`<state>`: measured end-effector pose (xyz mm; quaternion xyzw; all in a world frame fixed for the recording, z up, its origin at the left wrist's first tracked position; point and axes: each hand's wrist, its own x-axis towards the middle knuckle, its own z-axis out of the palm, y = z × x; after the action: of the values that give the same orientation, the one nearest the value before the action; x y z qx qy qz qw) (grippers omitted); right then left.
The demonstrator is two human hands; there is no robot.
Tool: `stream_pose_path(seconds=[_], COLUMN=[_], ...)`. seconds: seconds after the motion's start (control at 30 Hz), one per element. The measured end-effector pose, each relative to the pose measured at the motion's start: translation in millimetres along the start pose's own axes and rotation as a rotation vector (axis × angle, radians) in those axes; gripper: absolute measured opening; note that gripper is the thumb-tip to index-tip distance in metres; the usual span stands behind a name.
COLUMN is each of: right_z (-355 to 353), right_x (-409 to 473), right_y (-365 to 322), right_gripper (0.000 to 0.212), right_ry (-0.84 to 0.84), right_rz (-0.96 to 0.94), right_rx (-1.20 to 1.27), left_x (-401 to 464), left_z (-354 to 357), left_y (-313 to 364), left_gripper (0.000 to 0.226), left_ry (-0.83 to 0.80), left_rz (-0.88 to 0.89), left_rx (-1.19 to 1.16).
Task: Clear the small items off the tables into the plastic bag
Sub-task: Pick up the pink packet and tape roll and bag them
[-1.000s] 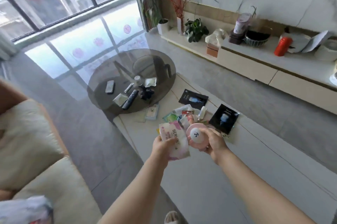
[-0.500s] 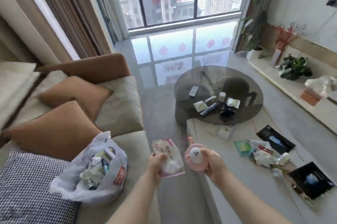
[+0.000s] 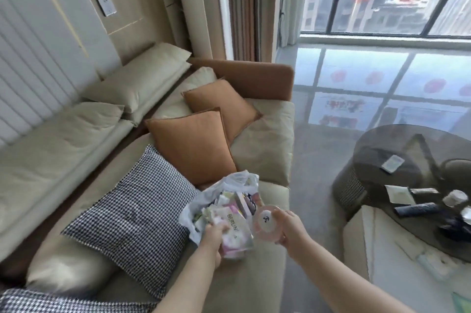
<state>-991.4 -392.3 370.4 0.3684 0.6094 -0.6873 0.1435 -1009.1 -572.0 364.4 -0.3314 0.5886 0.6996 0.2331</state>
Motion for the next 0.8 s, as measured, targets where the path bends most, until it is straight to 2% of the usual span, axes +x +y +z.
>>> stream_pose_path(seconds=[0.2,0.3,0.4,0.47,0.53,0.6,0.7,0.8], right_z=[62.5,82.9,99.2,108.5,115.9,122.1,124.9,120.6], right_x=[54.2,91.9,133.5,160.3,182.2,200.2,215.1,216.1], right_y=[-23.3,-32.0,-33.5,-33.6,-31.9,-25.8,-20.1,-17.7], right_gripper=[0.027,0.037,0.035,0.034,0.021,0.022,0.016,0.028], right_ry=[-0.074,-0.103,-0.124,-0.124,-0.128,-0.123,-0.132,-0.172], right_rz=[0.064,0.101,0.156,0.184,0.197,0.186,0.161,0.134], right_rx=[-0.255,-0.320,-0.387,-0.453,-0.486,-0.514,-0.615,-0.643], left_x=[45.5,79.8,134.6,161.6,181.5,191.2,189.0,186.4], left_z=[-17.4,-14.0,-12.3,-7.6,-3.0,0.9,5.0,5.7], left_y=[11.8,11.3,-5.9,-12.5,-15.5,-10.2,7.2,15.0], left_gripper=[0.025,0.038,0.053,0.052,0.054,0.060,0.050,0.028], left_ry=[0.081,0.140,0.195,0.244,0.296,0.335,0.362,0.380], left_rz=[-0.086,-0.108,-0.172,-0.226,-0.278,-0.324,-0.353,-0.421], left_rx=[-0.071,-0.079,-0.072,-0.076,-0.108,-0.149,-0.130,-0.028])
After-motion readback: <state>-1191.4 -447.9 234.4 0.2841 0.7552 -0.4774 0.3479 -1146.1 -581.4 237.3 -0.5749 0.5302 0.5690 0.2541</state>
